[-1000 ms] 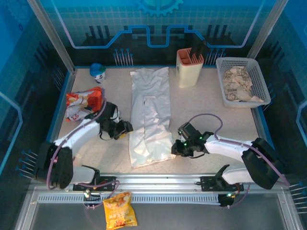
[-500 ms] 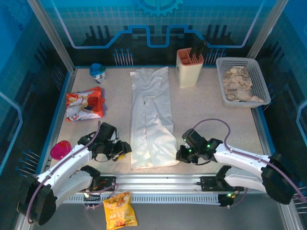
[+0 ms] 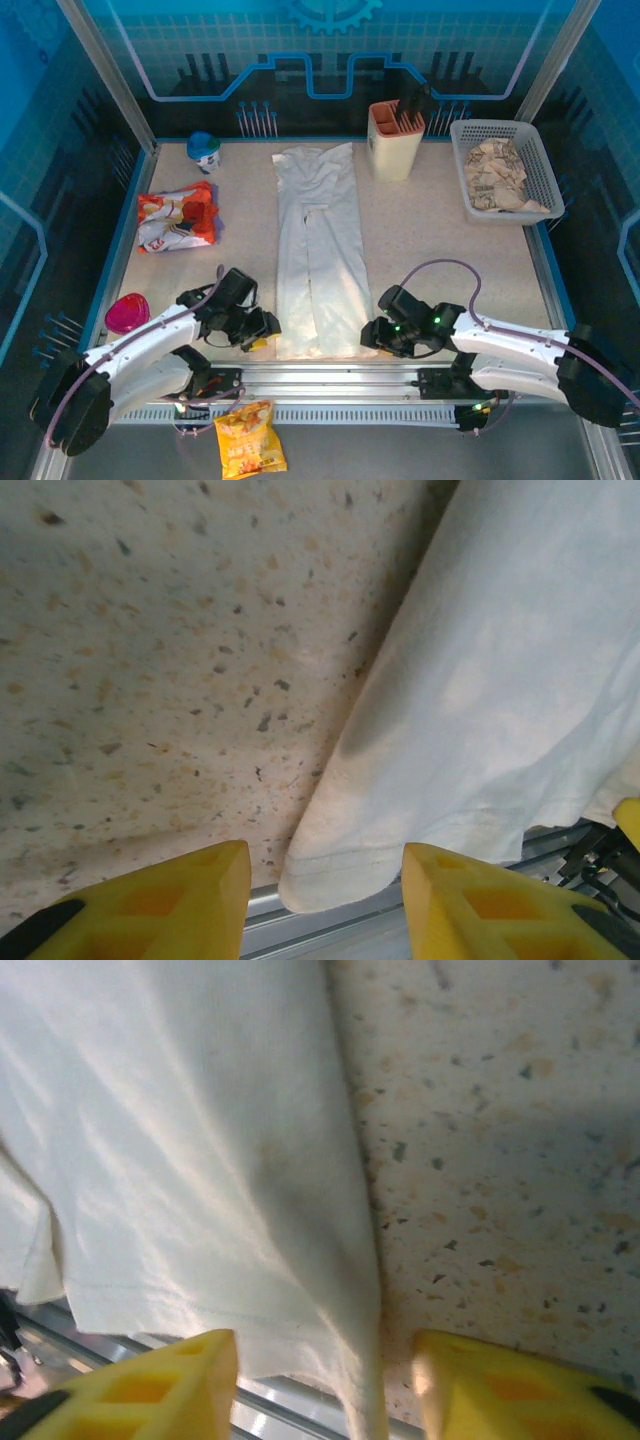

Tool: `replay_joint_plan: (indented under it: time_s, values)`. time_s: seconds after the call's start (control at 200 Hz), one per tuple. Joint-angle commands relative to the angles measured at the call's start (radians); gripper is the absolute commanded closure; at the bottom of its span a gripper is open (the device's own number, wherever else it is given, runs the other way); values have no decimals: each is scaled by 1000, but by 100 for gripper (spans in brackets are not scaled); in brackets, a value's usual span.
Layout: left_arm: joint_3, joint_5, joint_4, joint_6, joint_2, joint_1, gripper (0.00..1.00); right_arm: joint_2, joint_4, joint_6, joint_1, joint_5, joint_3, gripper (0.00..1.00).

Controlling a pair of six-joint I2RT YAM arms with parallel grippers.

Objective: Fold and stack the t-shirts

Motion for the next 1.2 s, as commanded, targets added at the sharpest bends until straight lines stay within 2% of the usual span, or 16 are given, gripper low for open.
replay_joint_plan:
  time_s: [0.0,0.115,0.31,0.53,0.745,0.966,1.086,1.196]
  values:
    - [-20,-10,33,-39,15,-35,56,-28,-151,-26,-12,72,24,40]
    - [-31,-8,80,-66,41,-64,56,-47,-181,-52,-38,65,22,38]
    - [-15,-1,95,-86,107,-134,57,-64,-137,-80,-53,19,14,49]
    - [-33,5,119,-112,118,-158,58,-22,-96,-98,-53,-19,28,50]
    - [-36,2,123,-138,121,-192,66,-16,-68,-92,-51,-37,16,52]
    - [-27,-16,120,-149,116,-203,81,-27,-77,-81,-37,-31,15,69]
    - [-5,-38,97,-148,111,-212,90,-24,-58,-77,-35,-28,5,74]
    - [-4,-49,96,-151,102,-211,94,0,-26,-75,-36,-37,0,79]
